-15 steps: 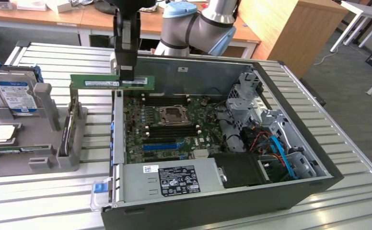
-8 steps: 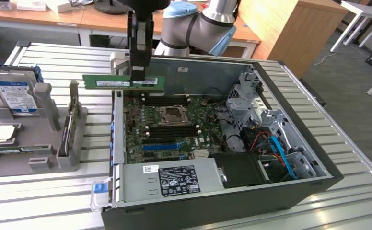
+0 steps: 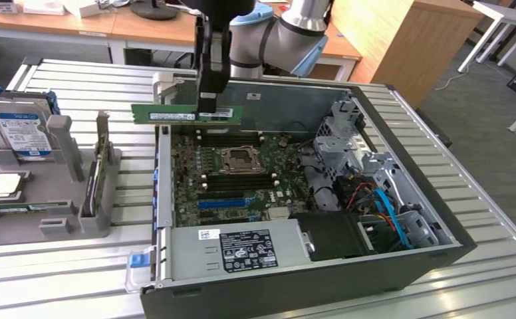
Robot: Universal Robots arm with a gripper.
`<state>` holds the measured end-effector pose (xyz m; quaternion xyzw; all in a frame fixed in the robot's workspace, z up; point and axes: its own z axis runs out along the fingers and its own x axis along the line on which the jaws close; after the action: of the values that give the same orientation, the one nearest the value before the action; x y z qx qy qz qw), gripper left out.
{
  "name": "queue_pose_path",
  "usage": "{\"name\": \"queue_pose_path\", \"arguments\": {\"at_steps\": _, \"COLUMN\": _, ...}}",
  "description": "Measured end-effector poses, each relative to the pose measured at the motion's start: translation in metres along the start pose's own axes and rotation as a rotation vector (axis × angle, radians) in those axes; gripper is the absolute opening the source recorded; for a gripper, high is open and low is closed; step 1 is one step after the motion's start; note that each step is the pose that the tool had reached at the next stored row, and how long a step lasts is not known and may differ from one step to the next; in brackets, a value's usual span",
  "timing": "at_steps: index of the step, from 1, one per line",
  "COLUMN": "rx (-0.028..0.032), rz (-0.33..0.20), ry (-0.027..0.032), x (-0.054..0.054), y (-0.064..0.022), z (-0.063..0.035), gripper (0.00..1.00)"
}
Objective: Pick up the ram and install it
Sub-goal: 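Pick up the ram and move it above insertion slot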
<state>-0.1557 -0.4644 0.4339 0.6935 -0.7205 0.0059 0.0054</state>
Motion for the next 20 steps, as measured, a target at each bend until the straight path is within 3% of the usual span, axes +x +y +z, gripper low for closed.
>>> {"name": "queue_pose_path", "arguments": {"at_steps": 20, "rx": 0.0000, "rz": 0.000, "ry": 0.0000, "x": -0.002, "y": -0.0473, "z": 0.0000, "gripper": 0.12}}
